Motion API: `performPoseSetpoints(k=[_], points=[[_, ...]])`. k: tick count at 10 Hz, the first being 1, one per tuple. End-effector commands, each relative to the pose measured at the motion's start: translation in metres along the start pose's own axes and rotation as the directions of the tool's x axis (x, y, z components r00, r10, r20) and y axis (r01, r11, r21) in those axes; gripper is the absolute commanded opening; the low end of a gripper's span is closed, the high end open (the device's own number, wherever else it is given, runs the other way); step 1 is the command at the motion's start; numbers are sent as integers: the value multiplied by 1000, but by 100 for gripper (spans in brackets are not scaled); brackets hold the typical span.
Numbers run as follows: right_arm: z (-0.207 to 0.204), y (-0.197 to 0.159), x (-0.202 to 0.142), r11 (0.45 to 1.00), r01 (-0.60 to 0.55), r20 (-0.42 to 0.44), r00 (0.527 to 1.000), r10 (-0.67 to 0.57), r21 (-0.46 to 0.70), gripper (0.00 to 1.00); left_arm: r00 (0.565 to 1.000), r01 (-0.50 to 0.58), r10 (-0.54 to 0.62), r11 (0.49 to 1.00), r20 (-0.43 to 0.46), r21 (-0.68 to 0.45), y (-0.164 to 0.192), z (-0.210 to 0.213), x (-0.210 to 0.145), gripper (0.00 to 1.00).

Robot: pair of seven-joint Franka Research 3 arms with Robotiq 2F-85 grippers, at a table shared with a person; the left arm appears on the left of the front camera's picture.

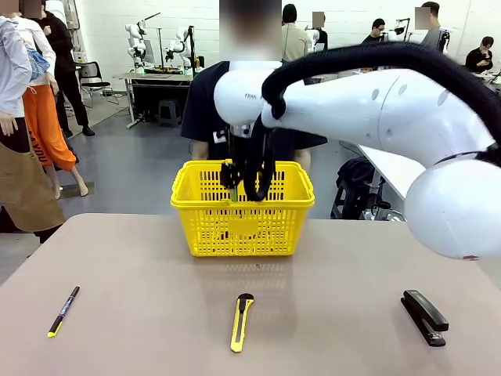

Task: Place the items the person wants into the basket.
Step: Pick up the item the person points to and place it in the Market Basket.

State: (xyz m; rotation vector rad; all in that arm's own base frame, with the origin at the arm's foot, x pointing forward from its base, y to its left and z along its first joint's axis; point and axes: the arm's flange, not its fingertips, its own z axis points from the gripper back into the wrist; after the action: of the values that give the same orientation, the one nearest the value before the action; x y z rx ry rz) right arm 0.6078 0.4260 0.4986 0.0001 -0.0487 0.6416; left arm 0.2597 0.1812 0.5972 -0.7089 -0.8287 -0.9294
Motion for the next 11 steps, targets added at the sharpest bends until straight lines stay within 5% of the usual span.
performPoseSetpoints(k=[1, 3, 6, 8, 11], points=[[70, -1, -48, 1000, 10, 114, 993, -10, -2, 100, 1000, 25, -25, 1000, 16, -5, 0, 2, -1, 100], [125, -1, -116, 999, 34, 163, 986, -29, -28, 100, 1000, 25, -25, 1000, 16, -5, 0, 2, -1, 100], [157, 4, -268, 995, 93, 118, 989, -90, -22, 100, 1000, 25, -25, 1000, 16, -5, 0, 2, -1, 100], [150, -2, -376, 987, 158, 202, 966, -159, 21, 100, 1000, 25, -25, 1000, 16, -5, 0, 2, -1, 100], [119, -26, -444, 963, 257, 230, 935, -270, 87, 100, 1000, 25, -25, 1000, 16, -5, 0, 2, -1, 100]])
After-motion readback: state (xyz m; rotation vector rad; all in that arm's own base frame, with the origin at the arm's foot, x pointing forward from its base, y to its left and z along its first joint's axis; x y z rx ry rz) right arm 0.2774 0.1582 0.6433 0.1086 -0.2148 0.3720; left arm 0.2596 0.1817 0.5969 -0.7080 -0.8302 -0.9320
